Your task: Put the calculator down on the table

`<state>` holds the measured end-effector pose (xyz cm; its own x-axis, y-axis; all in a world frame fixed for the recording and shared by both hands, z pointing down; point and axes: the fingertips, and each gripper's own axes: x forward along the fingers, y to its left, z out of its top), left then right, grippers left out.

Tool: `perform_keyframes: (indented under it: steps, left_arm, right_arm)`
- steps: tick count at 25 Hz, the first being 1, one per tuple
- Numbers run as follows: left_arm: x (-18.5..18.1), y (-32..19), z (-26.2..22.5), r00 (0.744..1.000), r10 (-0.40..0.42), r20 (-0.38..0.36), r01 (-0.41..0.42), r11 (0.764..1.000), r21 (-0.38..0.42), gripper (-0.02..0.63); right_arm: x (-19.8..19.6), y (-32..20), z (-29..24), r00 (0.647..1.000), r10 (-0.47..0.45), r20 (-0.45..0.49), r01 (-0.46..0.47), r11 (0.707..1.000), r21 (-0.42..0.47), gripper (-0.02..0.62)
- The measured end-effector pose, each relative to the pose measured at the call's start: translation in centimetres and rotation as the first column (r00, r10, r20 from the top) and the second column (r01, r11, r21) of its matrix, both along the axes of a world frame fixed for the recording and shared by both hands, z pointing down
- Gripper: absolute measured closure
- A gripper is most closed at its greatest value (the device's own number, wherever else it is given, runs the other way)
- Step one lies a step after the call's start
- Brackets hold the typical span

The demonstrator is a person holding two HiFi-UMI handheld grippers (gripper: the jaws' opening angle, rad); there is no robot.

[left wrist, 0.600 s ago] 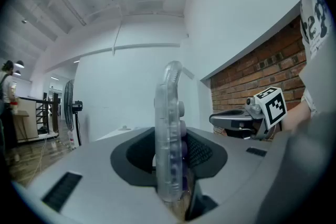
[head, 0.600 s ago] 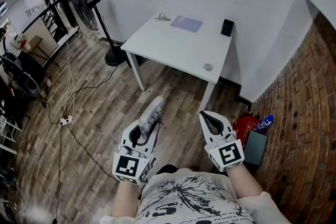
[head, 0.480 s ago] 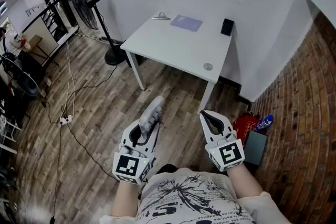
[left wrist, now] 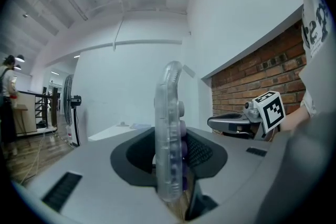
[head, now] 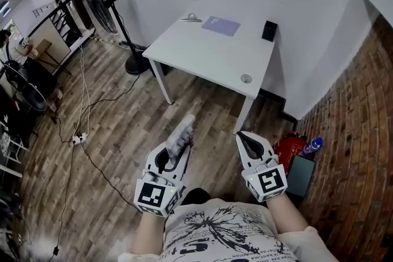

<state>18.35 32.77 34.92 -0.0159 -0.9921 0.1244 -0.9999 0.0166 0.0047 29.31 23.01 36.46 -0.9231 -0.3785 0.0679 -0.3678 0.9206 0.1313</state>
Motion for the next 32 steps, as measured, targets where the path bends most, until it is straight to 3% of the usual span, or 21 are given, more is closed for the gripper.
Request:
perform_keyframes:
  steps: [4, 10, 12, 17, 26, 32]
  left_arm:
    - [-1.5, -0.7, 0.9, 1.000, -0.014, -0.021, 0.013, 1.000, -0.021, 0.465]
    - [-7.0, -3.3, 1.4, 1.000, -0.012, -0.023, 0.011, 1.000, -0.026, 0.465]
    - [-9.7, -4.6, 1.2, 1.000, 0.007, -0.009, -0.007, 1.000, -0.015, 0.465]
    - [-17.8, -8.3, 1.4, 0.998, 0.059, -0.021, -0.059, 0.998, 0.000, 0.463]
    - [-33.0, -16.2, 1.0, 0.986, 0.164, -0.016, -0.164, 0.986, 0.003, 0.463]
    - [-39.2, -21.4, 2.6, 0.970, 0.243, -0.033, -0.244, 0.969, -0.036, 0.463]
  right_arm:
    - [-1.1, -1.7, 1.3, 1.000, 0.024, -0.016, -0.025, 0.998, -0.063, 0.581]
    - [-6.6, -5.0, 2.0, 0.998, 0.039, -0.052, -0.044, 0.993, -0.106, 0.581]
    - [-9.2, -6.5, 2.0, 0.997, 0.057, -0.046, -0.062, 0.991, -0.121, 0.581]
    - [-16.7, -9.8, 1.6, 0.993, 0.106, -0.054, -0.109, 0.992, -0.057, 0.581]
    - [-30.3, -16.9, 1.7, 0.974, 0.218, -0.065, -0.222, 0.973, -0.063, 0.580]
    - [-36.4, -21.0, 2.1, 0.960, 0.268, -0.085, -0.271, 0.962, -0.029, 0.580]
